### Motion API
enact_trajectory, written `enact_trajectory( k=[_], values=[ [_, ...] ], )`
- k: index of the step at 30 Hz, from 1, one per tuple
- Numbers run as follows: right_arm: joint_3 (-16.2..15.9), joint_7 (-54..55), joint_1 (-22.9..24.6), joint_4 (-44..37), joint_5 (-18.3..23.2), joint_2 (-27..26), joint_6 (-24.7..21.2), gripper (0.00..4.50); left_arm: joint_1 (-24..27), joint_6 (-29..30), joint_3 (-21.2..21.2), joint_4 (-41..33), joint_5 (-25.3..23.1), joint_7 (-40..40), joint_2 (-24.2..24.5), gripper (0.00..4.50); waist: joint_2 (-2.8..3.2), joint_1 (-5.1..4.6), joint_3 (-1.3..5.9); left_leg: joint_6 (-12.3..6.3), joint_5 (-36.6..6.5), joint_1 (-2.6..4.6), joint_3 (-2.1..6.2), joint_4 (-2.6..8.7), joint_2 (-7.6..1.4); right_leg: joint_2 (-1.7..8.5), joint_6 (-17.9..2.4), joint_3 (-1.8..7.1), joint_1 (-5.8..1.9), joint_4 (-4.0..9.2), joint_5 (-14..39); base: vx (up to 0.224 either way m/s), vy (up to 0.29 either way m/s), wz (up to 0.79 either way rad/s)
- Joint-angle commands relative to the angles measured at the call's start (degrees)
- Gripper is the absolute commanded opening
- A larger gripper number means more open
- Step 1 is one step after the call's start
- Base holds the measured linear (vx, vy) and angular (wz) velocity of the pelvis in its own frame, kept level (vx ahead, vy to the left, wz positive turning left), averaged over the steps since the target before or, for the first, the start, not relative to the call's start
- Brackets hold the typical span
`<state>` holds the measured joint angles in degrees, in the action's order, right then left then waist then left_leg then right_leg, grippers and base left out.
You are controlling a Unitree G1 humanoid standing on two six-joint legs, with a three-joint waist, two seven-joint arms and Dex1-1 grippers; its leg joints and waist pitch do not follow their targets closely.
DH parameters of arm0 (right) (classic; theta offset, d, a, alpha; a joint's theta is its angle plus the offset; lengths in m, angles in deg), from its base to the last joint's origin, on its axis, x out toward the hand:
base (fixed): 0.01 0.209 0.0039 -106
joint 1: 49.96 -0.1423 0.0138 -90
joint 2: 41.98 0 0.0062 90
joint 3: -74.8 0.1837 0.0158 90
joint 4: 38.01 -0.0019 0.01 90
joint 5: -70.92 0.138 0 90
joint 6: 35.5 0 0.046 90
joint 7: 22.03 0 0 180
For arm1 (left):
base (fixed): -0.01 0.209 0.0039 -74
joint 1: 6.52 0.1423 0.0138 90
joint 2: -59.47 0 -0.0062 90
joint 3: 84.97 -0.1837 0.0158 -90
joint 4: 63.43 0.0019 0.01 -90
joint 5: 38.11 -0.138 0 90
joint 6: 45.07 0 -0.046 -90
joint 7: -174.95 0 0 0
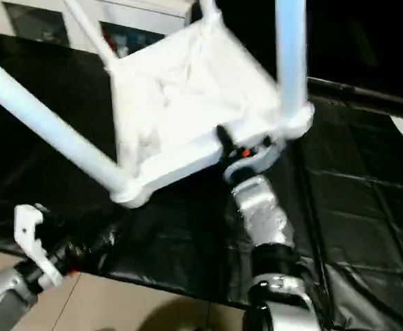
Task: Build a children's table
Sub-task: Flip table
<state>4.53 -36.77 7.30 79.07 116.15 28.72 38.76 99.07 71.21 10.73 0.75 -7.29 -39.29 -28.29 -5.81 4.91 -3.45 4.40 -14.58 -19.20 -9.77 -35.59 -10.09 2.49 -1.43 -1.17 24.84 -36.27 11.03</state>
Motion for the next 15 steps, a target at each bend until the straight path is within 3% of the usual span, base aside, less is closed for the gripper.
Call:
enact_trajectory(
  k=[1,8,12,15],
  values=[
    [0.76,1.75,-0.36,-7.1,-3.4,3.37,3.79,1.93,0.1,1.5,-1.21,-2.67,1.69,-1.98,1.41,4.5,0.39,-0.42,3.29,-2.54,1.66,0.07,-0.18,4.4,-2.01,3.6,-9.43,2.47,-3.55,2.87,0.15,0.0,0.0,0.0],
    [-0.16,4.99,2.13,-13.44,-7.22,6.47,2.76,1.93,-1.48,3.78,-2.52,-4.64,2.74,-3.13,3.8,4.5,0.33,-0.31,3.4,-1.23,2.54,-0.21,-0.07,4.37,-1.71,3.32,-7.32,2.48,-3.87,2.64,-0.93,0.0,0.0,0.0],
    [-0.46,8.54,3.74,-18.66,-10.37,8.42,1.6,1.93,-2.96,4.03,-2.86,-4.87,2.79,-2.52,4.11,4.5,0.28,-0.18,3.3,-0.36,1.26,-0.14,-0.13,4.4,-1.63,3.21,-6.06,2.57,-3.79,2.95,1.11,0.0,0.0,0.0],
    [-2.08,10.83,4.86,-21.89,-14.52,10.54,0.85,1.93,-4.04,4.36,-2.9,-5.01,3.02,-2.23,4.16,4.5,0.07,-0.35,3.19,0.43,0.03,-0.51,0.0,4.43,-1.56,3.22,-4.78,2.64,-3.96,3.2,4.34,0.0,0.0,0.0]
  ],
)
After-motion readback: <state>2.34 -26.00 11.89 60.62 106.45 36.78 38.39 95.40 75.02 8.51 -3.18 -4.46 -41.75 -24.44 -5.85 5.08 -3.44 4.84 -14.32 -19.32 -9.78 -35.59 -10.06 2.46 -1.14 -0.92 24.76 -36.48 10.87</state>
